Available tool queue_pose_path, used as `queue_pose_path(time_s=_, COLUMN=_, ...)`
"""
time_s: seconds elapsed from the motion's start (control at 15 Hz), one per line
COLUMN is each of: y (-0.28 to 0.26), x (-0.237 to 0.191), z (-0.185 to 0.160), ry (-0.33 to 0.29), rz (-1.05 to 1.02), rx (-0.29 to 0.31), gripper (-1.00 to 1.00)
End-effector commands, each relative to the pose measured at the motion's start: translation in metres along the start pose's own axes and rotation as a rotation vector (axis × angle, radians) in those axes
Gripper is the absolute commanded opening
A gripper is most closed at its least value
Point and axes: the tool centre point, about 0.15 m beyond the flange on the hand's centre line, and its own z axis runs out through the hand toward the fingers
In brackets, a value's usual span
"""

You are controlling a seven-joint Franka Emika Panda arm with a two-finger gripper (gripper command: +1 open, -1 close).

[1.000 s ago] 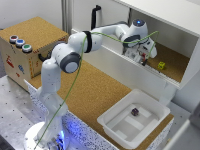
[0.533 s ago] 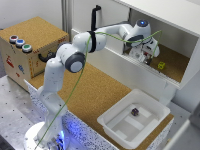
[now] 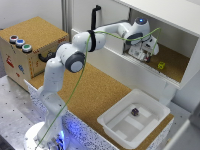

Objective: Place the pink block inside the right cabinet

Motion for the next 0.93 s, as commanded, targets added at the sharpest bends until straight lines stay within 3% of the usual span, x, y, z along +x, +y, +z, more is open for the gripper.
queue_pose_path(time_s=0.0, y=-0.023, x=-0.059, z=-0.018, ry=0.096, rz=0.019, rx=-0.068, gripper=1.00)
queue_pose_path(time_s=0.07, y=-0.027, x=-0.070, z=-0.027, ry=0.096, rz=0.008, rx=-0.047, gripper=1.00)
queue_pose_path(time_s=0.47, y=-0.027, x=-0.070, z=-0.027, ry=0.096, rz=0.008, rx=-0.047, gripper=1.00)
queue_pose_path(time_s=0.53, y=-0.027, x=-0.056, z=-0.029, ry=-0.019, rz=-0.009, rx=0.042, gripper=1.00)
queue_pose_path(time_s=0.67, y=-0.059, x=-0.089, z=-0.025, ry=-0.078, rz=-0.078, rx=0.083, gripper=1.00)
queue_pose_path(time_s=0.87, y=-0.076, x=-0.120, z=-0.023, ry=-0.130, rz=-0.083, rx=0.097, gripper=1.00)
